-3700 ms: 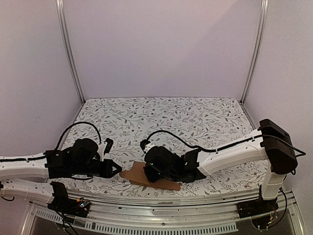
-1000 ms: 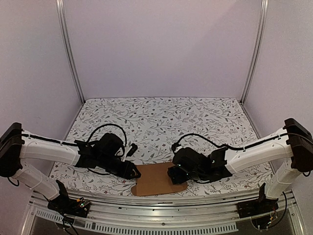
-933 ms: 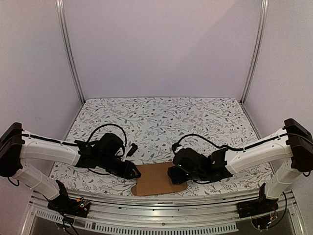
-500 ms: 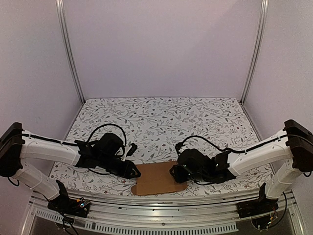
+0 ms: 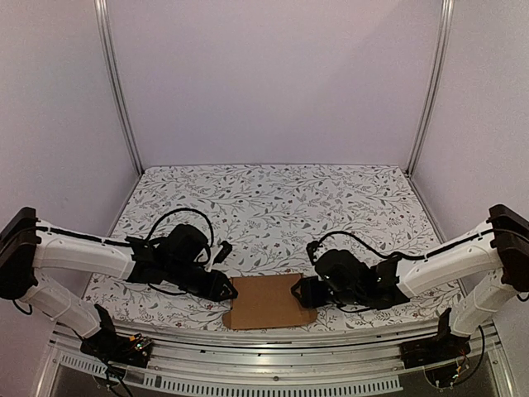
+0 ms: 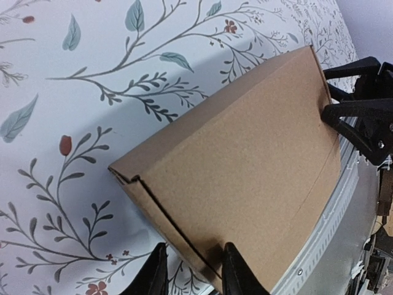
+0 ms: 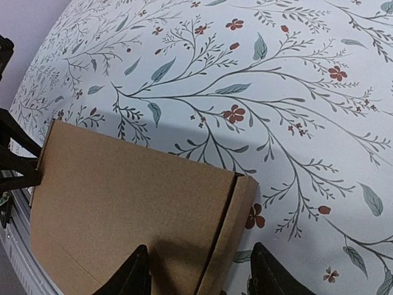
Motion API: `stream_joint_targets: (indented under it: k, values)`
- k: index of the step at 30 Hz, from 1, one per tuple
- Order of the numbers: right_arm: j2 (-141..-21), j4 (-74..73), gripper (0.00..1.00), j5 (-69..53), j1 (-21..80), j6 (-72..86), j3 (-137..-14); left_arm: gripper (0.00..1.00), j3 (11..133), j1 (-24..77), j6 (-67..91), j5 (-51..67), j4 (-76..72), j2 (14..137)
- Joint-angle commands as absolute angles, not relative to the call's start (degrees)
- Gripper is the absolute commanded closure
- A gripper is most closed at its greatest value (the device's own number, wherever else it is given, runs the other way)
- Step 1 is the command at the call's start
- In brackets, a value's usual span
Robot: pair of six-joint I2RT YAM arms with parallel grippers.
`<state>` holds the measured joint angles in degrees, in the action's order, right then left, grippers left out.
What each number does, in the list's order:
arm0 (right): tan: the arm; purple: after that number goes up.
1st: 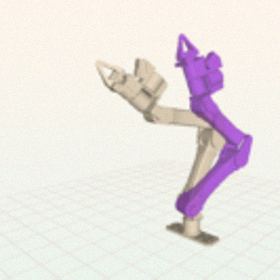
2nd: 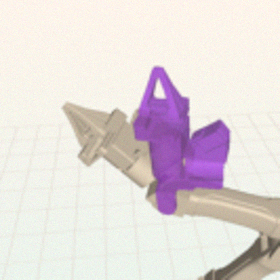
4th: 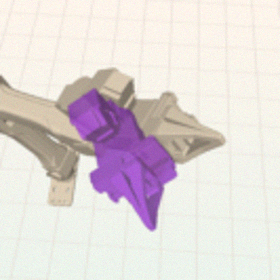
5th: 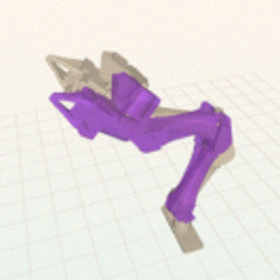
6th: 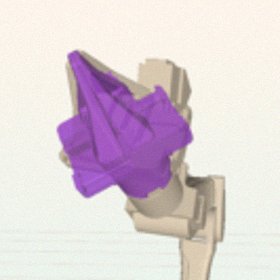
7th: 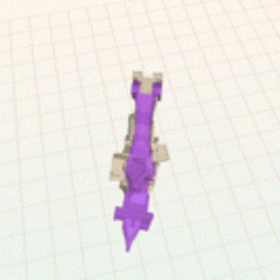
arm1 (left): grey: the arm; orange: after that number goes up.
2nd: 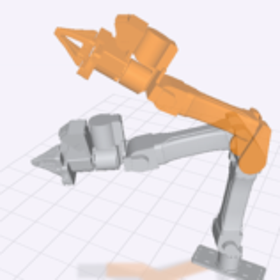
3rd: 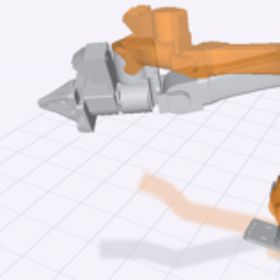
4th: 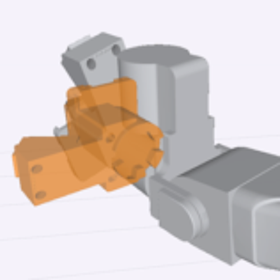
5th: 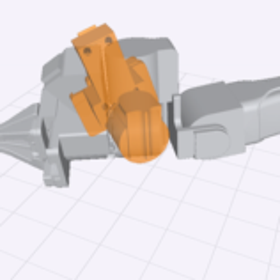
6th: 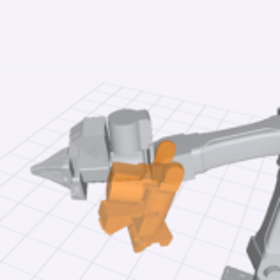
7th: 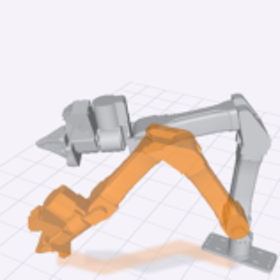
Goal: Fold the paper box
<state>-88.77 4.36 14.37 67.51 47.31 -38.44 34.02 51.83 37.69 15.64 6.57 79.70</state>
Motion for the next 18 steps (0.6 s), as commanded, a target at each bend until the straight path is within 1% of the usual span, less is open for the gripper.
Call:
stream_joint_targets:
  k: [1, 8, 13, 18]
  values:
    - [-87.49, 1.68, 0.44, 13.20, 66.14, 47.75, -35.31, 0.71, 33.06, 51.35, 36.68, 13.95, 9.58, 79.70]
    - [-84.64, 6.40, 0.43, 11.10, 63.94, 49.62, -32.21, 0.71, 33.00, 51.33, 36.55, 13.86, 9.44, 80.10]
    - [-85.15, 8.68, 0.43, 9.73, 63.52, 50.39, -31.46, 0.71, 33.05, 51.37, 36.48, 13.91, 9.27, 80.09]
    - [-87.60, 14.03, 0.47, 7.72, 62.99, 52.25, -29.88, 0.72, 33.13, 51.35, 36.41, 14.15, 9.39, 80.07]
